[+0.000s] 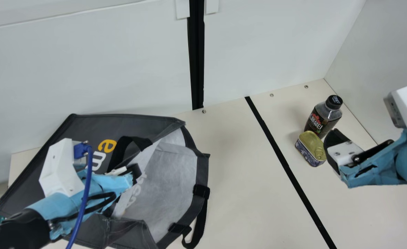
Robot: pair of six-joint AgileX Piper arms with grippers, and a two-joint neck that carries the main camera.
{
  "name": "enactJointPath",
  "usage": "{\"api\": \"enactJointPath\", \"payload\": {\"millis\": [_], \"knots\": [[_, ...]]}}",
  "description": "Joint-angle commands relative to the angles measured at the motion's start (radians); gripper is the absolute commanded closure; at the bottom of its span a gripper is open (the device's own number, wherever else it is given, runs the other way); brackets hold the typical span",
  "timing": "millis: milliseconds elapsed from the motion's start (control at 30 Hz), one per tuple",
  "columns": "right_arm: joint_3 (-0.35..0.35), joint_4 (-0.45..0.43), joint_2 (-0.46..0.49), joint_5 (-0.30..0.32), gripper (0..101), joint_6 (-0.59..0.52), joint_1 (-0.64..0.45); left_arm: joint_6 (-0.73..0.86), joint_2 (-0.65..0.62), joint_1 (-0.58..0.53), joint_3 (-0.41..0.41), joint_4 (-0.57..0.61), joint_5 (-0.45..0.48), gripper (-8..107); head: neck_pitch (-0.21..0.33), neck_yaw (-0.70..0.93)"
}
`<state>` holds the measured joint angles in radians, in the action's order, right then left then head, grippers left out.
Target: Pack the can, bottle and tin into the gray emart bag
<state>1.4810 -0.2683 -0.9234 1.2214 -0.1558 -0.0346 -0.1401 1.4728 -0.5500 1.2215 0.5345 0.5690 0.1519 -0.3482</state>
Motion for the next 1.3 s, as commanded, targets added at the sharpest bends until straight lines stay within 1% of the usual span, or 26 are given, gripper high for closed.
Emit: {"api": "enactJointPath", "payload": {"millis": [0, 300, 600, 967, 1267], "knots": [[-0.007, 0.008, 0.001, -0.001, 10, 0.001, -0.007, 0.000, 0.000, 0.000, 0.000, 0.000, 0.000, 89, 0.023, -0.001], [-0.041, 0.004, -0.004, -0.001, 10, 0.033, -0.010, 0.000, 0.000, 0.000, 0.000, 0.000, 0.000, 89, 0.023, -0.001], [-0.072, -0.046, -0.016, -0.001, 10, 0.098, 0.028, 0.000, 0.000, 0.000, 0.000, 0.000, 0.000, 89, 0.023, -0.001], [-0.103, -0.125, -0.048, -0.001, 10, 0.193, 0.104, 0.000, 0.000, 0.000, 0.000, 0.000, 0.000, 89, 0.023, -0.001], [-0.121, -0.192, -0.098, -0.001, 10, 0.289, 0.189, 0.000, 0.000, 0.000, 0.000, 0.000, 0.000, 89, 0.023, -0.001]]}}
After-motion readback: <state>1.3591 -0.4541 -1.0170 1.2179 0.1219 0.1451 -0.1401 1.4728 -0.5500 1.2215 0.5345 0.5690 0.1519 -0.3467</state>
